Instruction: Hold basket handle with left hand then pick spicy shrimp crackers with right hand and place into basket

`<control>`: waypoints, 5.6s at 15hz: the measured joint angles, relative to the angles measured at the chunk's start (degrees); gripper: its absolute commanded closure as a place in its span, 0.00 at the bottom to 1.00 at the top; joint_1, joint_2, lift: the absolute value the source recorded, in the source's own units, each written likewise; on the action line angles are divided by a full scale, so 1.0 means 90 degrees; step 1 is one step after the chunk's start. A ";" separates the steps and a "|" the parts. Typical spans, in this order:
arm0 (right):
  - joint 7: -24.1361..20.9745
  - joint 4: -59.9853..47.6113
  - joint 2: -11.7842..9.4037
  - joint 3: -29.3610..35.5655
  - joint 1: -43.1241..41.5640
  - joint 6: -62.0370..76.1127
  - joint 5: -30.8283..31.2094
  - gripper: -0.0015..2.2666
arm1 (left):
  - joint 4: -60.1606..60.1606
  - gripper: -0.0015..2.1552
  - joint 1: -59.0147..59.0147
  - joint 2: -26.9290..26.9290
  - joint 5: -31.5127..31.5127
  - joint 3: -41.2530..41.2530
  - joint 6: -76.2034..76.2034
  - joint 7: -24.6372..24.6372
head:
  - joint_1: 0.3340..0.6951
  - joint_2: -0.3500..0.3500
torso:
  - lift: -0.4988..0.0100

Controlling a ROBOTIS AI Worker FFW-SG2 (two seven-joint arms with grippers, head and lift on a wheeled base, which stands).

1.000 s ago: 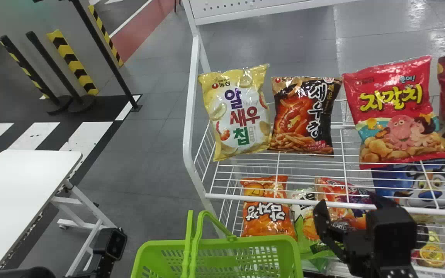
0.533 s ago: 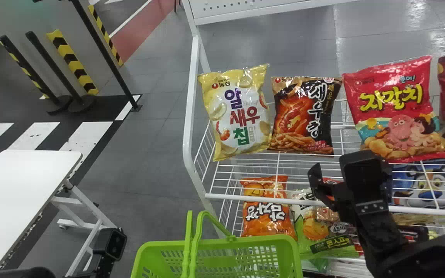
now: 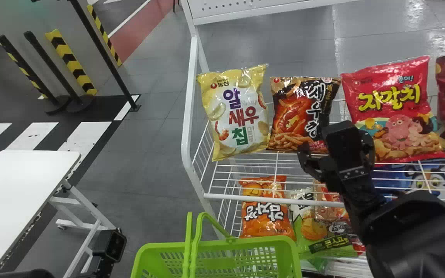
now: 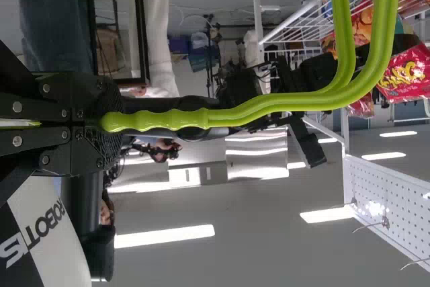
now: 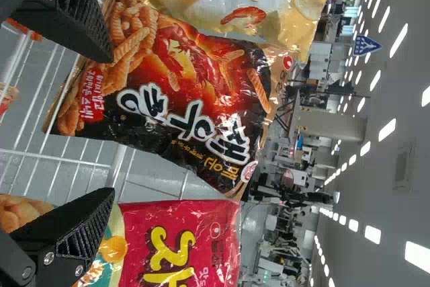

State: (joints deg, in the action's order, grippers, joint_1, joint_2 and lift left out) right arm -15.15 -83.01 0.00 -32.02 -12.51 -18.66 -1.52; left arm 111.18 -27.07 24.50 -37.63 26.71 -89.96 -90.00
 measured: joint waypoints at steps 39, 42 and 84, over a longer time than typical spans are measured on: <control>0.1184 0.3303 0.0000 -0.1024 -0.1907 0.2163 -0.1986 0.99 | -0.0098 0.99 0.0049 -0.0188 0.0343 0.0029 0.0000 0.0000 | 1.00 1.00 | 0.97; 0.0885 0.2183 0.0000 -0.0726 -0.1351 0.1367 -0.1131 0.99 | -0.0098 0.99 0.0049 -0.0191 0.0343 0.0030 0.0000 0.0000 | 1.00 1.00 | 0.97; 0.0042 -0.3419 -0.0168 0.0196 0.1273 -0.1255 0.0796 0.00 | -0.0058 0.99 0.0096 -0.0272 0.0392 -0.0081 0.0000 0.0000 | 1.00 0.98 | 0.97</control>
State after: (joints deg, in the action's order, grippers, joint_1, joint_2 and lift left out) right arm -14.77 -113.78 -1.51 -30.26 -1.05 -29.95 5.64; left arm 110.66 -26.20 22.06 -34.10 25.98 -89.96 -90.00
